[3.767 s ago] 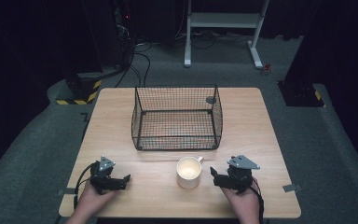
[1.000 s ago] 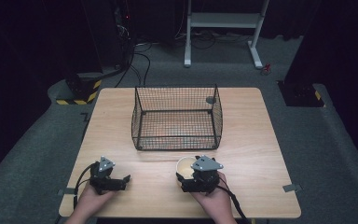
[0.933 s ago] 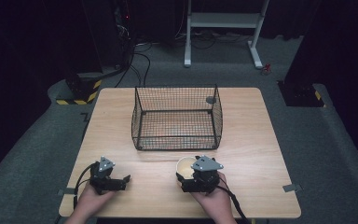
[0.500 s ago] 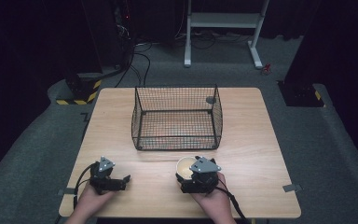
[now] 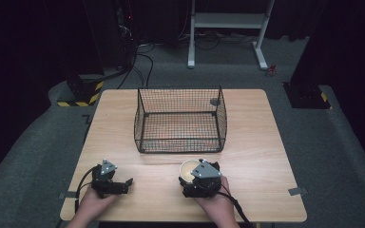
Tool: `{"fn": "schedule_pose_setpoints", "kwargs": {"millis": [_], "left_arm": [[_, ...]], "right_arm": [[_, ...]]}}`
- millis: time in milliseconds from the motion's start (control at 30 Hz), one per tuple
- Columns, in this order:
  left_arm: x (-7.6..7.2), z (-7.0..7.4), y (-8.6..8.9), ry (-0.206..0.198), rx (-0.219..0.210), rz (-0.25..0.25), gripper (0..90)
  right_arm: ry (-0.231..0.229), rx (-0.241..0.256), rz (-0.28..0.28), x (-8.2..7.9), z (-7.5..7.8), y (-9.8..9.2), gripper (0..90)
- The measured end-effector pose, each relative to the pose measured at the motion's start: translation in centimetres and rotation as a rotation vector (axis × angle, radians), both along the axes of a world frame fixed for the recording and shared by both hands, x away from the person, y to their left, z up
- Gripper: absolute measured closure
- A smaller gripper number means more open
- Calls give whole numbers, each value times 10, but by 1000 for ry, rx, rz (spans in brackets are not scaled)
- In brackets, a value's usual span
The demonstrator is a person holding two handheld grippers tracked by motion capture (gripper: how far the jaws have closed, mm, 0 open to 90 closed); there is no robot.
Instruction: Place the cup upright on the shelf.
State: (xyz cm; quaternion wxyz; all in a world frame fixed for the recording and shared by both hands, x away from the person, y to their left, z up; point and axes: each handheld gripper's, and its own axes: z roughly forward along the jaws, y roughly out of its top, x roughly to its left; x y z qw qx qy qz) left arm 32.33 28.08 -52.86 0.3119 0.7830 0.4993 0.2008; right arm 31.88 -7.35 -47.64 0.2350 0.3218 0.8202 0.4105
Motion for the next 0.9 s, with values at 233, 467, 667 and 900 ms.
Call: {"fn": "schedule_pose_setpoints", "kwargs": {"millis": [233, 467, 667, 900], "left_arm": [[0, 0, 0, 1, -4, 2, 1], [0, 0, 0, 1, -4, 2, 1], [0, 0, 0, 1, -4, 2, 1], [-1, 0, 0, 2, -3, 2, 1]], "right_arm": [[0, 1, -1, -1, 0, 1, 74], [6, 0, 9, -1, 0, 0, 75], [15, 10, 14, 0, 1, -1, 81], [35, 39, 20, 0, 3, -5, 91]]}}
